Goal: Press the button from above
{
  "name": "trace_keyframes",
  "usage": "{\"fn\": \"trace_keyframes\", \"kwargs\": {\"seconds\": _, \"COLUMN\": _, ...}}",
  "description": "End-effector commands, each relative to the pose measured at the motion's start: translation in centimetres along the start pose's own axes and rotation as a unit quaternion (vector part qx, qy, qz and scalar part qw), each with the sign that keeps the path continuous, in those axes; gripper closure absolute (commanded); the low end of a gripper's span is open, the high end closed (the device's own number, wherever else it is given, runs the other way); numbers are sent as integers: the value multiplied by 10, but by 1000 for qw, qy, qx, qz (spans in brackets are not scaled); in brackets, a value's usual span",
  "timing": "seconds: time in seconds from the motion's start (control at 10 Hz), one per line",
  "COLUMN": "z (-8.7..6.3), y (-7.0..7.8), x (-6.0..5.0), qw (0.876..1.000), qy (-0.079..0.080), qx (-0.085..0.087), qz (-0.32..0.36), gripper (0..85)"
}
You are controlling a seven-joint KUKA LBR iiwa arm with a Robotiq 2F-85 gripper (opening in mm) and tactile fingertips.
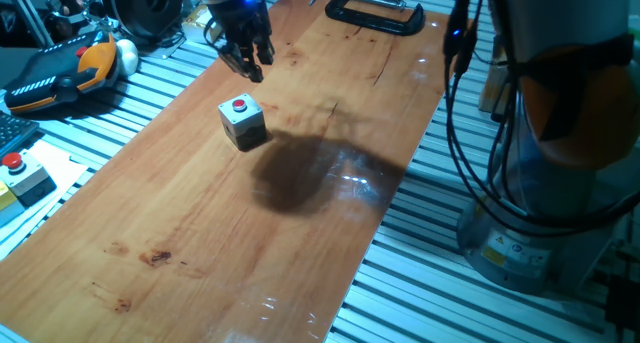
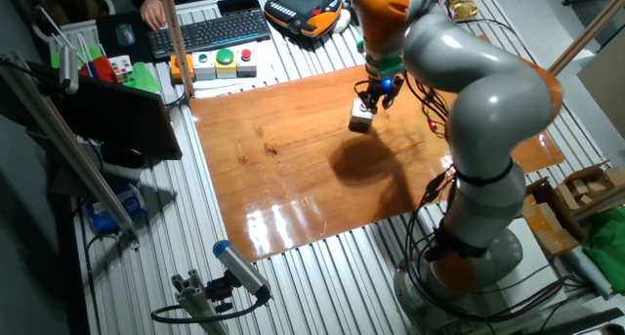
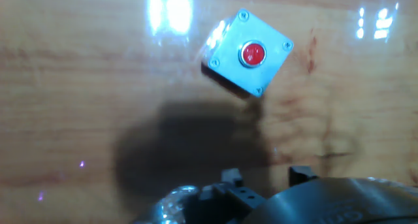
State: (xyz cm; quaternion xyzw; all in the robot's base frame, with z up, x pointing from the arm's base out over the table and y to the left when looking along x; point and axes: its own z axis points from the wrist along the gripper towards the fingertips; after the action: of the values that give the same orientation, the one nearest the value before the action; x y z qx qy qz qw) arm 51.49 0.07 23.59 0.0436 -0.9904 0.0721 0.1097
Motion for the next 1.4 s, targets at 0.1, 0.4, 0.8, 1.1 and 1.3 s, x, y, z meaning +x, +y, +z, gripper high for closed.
{"fn": "trace_keyframes", "kwargs": {"seconds": 0.1, "z": 0, "y": 0, "x": 0, "qw": 1000, "qy": 20, "qx": 0, "qz": -4, "gripper": 840}}
{"fn": "trace_keyframes", "kwargs": {"seconds": 0.4, "z": 0, "y": 0, "x": 1, "qw": 1000, "qy": 17, "qx": -2, "qz": -7, "gripper": 840}}
{"fn": "trace_keyframes", "kwargs": {"seconds": 0.8, "z": 0, "y": 0, "x": 1, "qw": 1000, "qy": 17, "qx": -2, "qz": -11, "gripper": 840}}
{"fn": "trace_keyframes", "kwargs": {"seconds": 1.1, "z": 0, "y": 0, "x": 1, "qw": 1000, "qy": 16, "qx": -3, "qz": -24, "gripper": 840}}
{"fn": "trace_keyframes", "kwargs": {"seconds": 1.3, "z": 0, "y": 0, "x": 1, "qw": 1000, "qy": 17, "qx": -3, "qz": -21, "gripper": 840}}
